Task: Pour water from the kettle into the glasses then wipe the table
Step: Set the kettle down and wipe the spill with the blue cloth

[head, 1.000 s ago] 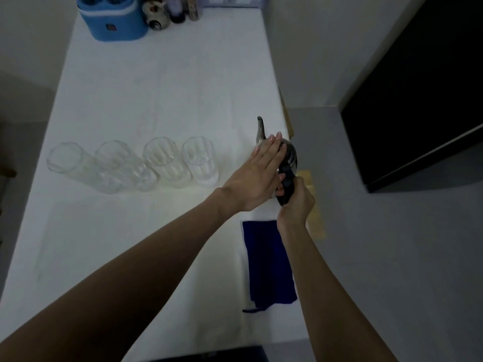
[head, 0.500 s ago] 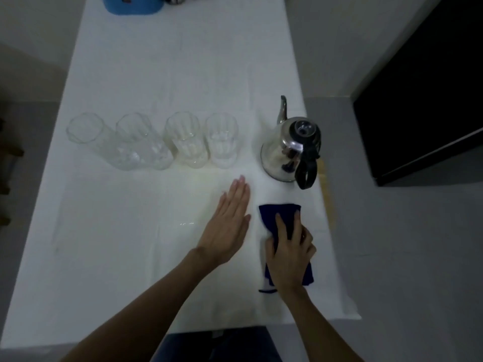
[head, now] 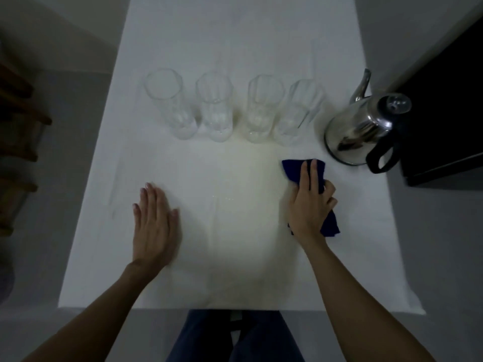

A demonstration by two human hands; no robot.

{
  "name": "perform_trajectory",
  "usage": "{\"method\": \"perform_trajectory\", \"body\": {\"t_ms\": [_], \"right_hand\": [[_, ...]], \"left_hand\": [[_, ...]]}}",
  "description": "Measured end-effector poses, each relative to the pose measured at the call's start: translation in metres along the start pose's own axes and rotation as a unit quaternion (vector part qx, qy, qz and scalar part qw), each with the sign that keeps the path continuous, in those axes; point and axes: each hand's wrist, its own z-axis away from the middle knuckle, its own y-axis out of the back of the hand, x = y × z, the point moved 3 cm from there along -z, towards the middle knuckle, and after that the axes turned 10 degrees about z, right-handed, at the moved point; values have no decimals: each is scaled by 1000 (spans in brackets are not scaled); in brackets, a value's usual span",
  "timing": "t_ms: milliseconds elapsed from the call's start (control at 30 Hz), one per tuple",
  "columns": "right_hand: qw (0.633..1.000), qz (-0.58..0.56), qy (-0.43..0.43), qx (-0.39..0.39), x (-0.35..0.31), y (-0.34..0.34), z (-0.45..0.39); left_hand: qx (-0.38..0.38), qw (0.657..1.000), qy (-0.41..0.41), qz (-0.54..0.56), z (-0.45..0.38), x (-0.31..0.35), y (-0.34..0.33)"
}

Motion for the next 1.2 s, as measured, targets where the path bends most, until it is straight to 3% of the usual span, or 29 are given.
{"method": "perform_trajectory", "body": {"t_ms": [100, 200, 400, 500, 567, 700, 800, 900, 967, 1067, 1200], "right_hand": [[998, -19, -56, -7, -31, -4, -7], [998, -47, -35, -20, -67, -8, -5], [970, -41, 239, 4, -91, -8, 38], [956, -28, 292, -4, -57, 0, 66], [966, -7, 259, -10, -25, 4, 70], [998, -3, 66, 14, 4, 3, 46], [997, -29, -61, 24, -25, 0, 22], [996, -40, -78, 3, -78, -5, 10], [998, -60, -29, -5, -119, -9, 12], [990, -69, 120, -5, -172, -15, 27], [936, -76, 344, -5, -177, -14, 72]], "left_hand": [[0, 1000, -21, -16, 0, -14, -1], [22, 999, -33, -25, 1, -16, -3], [31, 998, -49, -31, 3, -19, -5], [31, 998, -48, -32, 2, -21, -4], [34, 998, -47, -31, 1, -22, -5], [38, 997, -50, -34, 1, -23, -6], [45, 997, -54, -37, 2, -24, -5], [46, 997, -56, -38, 2, -25, -6], [44, 997, -57, -34, 2, -24, -6], [44, 997, -59, -21, 3, -26, -4], [54, 998, -35, 13, 7, -33, 4]]}}
